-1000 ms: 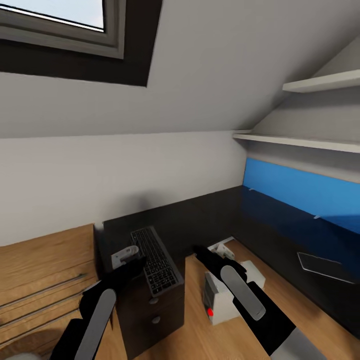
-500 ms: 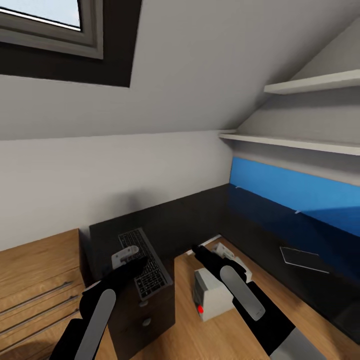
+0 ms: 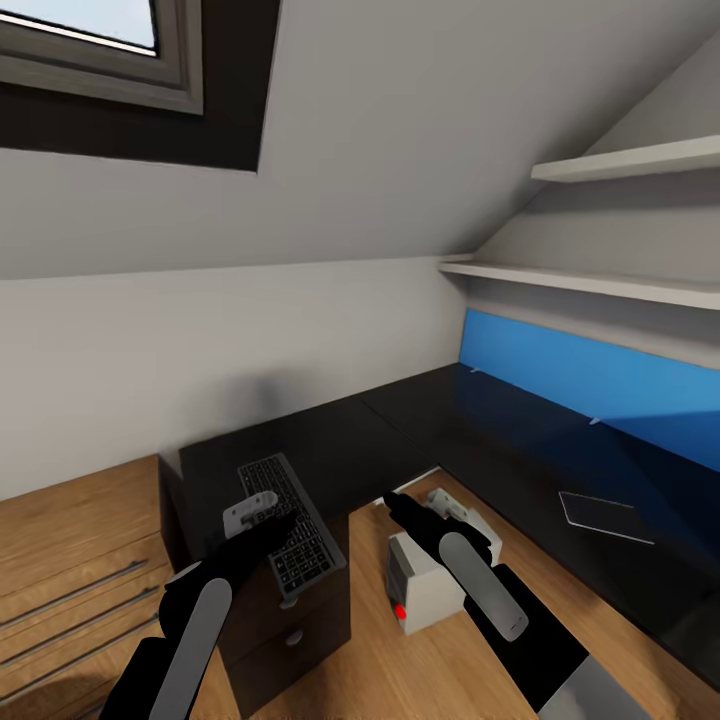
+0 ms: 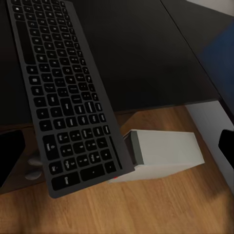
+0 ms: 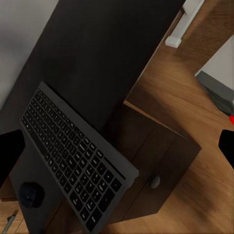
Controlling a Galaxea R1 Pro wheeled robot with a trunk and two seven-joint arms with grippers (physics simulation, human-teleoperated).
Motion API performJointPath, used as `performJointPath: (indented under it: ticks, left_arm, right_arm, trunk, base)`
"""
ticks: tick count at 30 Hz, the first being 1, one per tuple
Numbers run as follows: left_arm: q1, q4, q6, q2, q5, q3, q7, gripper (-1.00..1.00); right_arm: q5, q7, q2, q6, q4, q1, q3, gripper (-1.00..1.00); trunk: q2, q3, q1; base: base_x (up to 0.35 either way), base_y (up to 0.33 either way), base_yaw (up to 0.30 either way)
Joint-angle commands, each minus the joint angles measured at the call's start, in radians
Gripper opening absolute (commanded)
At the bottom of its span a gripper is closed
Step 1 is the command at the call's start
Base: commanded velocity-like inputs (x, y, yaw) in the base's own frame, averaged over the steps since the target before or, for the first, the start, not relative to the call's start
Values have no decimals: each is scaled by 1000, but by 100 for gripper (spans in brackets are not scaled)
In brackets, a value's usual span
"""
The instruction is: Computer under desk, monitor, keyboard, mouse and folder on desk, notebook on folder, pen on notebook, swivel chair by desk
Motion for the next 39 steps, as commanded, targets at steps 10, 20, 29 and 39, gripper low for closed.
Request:
performJointPath:
  ticks: [10, 20, 29, 39]
  left_arm:
    - [-1, -1, 2, 0, -19, -1, 10, 100]
    - [-1, -1, 2, -1, -32, -1, 9, 100]
    - [-1, -1, 2, -1, -32, -1, 8, 100]
    - [-1, -1, 2, -2, -32, -1, 8, 100]
  right_arm:
    - [-2, -6, -1, 2, -1, -1, 2, 100]
    - [-2, -6, -1, 2, 0, -1, 2, 100]
    - [-2, -6, -1, 2, 0, -1, 2, 100]
    - [1, -6, -1, -18, 0, -1, 5, 100]
  trunk:
    - [69, 14, -38]
    - [139, 30, -77]
    - [202, 43, -111]
    - [272, 59, -149]
  base:
    - [0, 0, 58]
    - [0, 0, 62]
    - [0, 0, 62]
    - [0, 0, 62]
